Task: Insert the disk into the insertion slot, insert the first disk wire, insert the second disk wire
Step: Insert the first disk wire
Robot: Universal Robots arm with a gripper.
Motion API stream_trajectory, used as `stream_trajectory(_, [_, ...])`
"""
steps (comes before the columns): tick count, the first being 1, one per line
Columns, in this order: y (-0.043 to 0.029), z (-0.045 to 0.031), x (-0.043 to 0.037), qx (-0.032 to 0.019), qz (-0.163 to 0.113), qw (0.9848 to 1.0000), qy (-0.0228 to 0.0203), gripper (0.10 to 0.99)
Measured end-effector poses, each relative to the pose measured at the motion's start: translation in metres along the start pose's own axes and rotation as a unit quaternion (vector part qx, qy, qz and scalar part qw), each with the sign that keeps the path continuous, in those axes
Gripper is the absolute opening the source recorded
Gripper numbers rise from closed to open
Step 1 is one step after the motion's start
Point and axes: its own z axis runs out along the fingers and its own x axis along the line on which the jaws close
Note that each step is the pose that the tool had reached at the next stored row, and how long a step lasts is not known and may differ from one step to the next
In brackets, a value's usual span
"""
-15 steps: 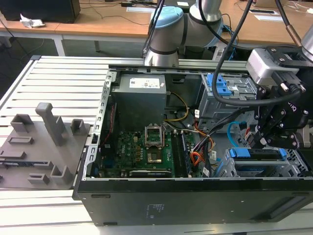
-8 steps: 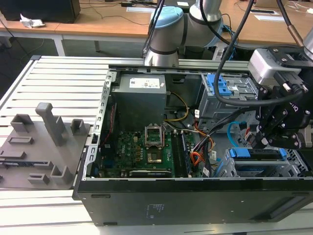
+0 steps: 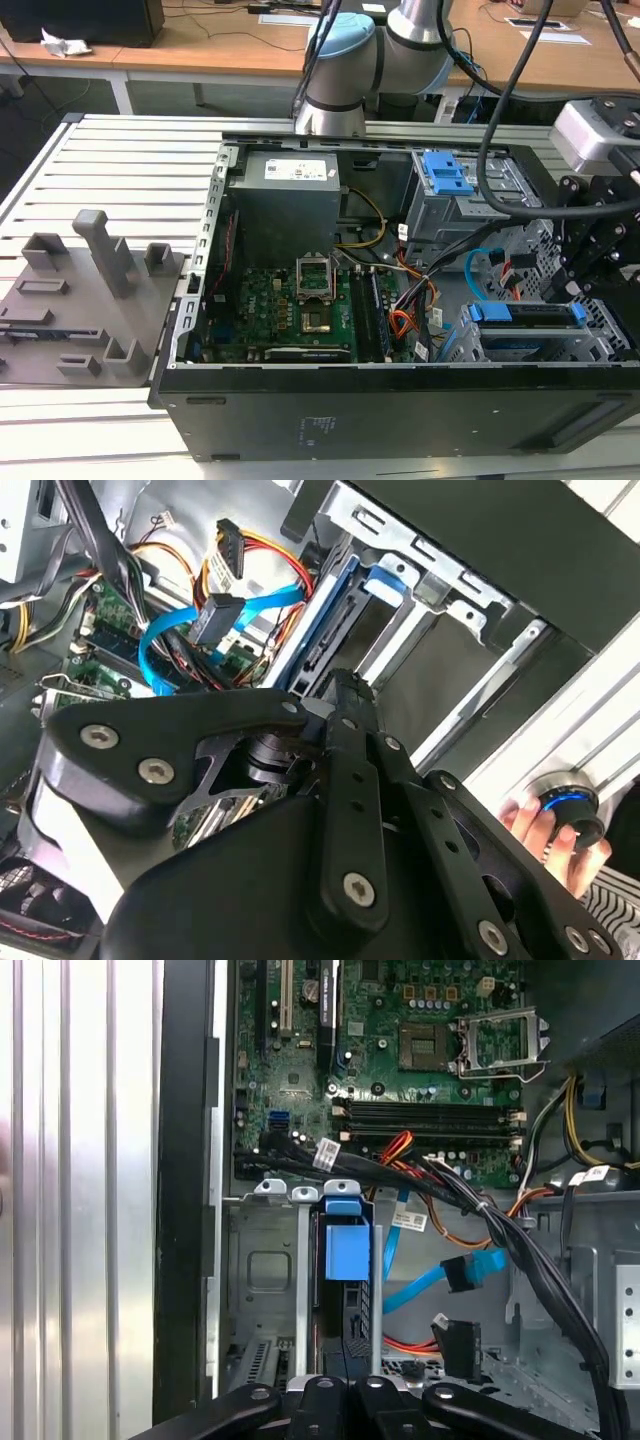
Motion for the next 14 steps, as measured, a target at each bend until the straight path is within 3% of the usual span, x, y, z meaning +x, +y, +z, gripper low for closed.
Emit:
stream_trajectory(7, [0.0006, -0.0232, -0.0004, 0.0, 0.0, 1.0, -0.0001, 0.106])
stream_trajectory(11, [0.001, -0.031, -0.0006, 0.0, 0.0, 1.0, -0.0001, 0.106])
stream_trajectory(14, [0.001, -0.0312, -0.0006, 0.0, 0.0, 1.0, -0.0001, 0.106])
